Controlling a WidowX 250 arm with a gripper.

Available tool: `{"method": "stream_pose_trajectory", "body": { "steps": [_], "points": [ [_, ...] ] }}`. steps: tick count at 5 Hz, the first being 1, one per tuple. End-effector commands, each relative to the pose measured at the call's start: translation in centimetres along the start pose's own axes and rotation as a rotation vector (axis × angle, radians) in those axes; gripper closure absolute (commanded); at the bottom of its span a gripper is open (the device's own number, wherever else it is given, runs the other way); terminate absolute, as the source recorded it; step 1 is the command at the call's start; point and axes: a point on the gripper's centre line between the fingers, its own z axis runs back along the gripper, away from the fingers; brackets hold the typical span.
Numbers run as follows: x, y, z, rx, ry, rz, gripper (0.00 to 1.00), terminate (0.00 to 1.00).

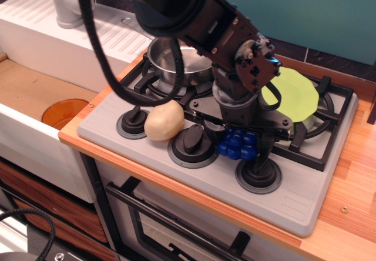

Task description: Put blueberry on plate and potato in pot or pan on stove

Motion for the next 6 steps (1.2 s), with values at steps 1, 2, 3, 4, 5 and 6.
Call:
{"method": "stream_pose_trajectory", "body": {
  "steps": [1,2,3,4,5,6],
  "points": [
    [-0.1,-0.9,0.8,0.021,0.071,0.001,1.00,0.00],
    [0.4,-1.4,2.2,0.024,0.107,0.018,1.00,0.00],
    [1.3,-1.5,4.0,0.014,0.152,0.018,1.00,0.00],
    [2.6,-1.9,5.8,0.019,0.191,0.021,1.00,0.00],
    [4.0,-2.1,6.7,0.022,0.211,0.023,1.00,0.00],
    [6.7,-1.9,7.4,0.017,0.250,0.008,1.00,0.00]
  ]
}}
